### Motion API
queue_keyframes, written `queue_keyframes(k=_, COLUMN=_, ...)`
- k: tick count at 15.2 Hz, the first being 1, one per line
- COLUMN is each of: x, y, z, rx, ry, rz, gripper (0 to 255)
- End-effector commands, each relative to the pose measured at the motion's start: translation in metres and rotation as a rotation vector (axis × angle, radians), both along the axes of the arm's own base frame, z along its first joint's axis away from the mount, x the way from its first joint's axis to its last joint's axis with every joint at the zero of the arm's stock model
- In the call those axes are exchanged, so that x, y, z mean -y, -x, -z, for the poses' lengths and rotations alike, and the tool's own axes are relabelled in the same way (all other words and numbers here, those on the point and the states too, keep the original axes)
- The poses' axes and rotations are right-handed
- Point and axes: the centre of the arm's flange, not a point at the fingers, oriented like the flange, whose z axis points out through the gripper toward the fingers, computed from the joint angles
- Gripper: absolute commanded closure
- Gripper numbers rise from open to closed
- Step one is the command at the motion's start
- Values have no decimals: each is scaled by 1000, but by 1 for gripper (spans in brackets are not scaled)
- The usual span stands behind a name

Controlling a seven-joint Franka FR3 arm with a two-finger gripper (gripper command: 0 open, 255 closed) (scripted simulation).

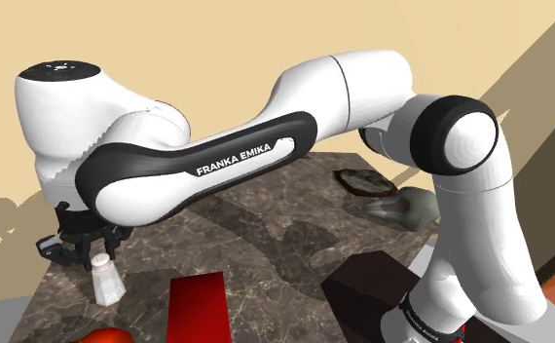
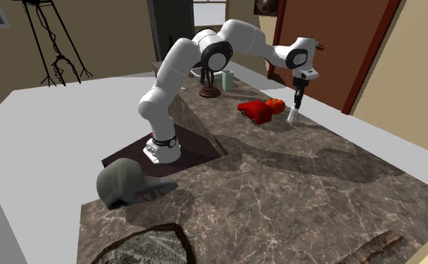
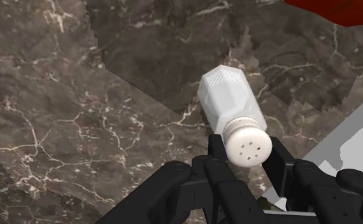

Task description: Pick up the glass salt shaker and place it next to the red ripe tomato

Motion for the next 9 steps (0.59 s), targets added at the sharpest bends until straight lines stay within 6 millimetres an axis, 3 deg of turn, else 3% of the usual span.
queue_keyframes(k=1, x=0, y=1, z=3, rx=0, ry=-1, rz=0, gripper=255)
queue_keyframes(k=7, x=0, y=1, z=3, rx=1, ry=-1, rz=0, gripper=255)
queue_keyframes(k=8, x=0, y=1, z=3, rx=1, ry=-1, rz=0, gripper=0)
queue_keyframes(k=9, x=0, y=1, z=3, rx=1, ry=-1, rz=0, gripper=0)
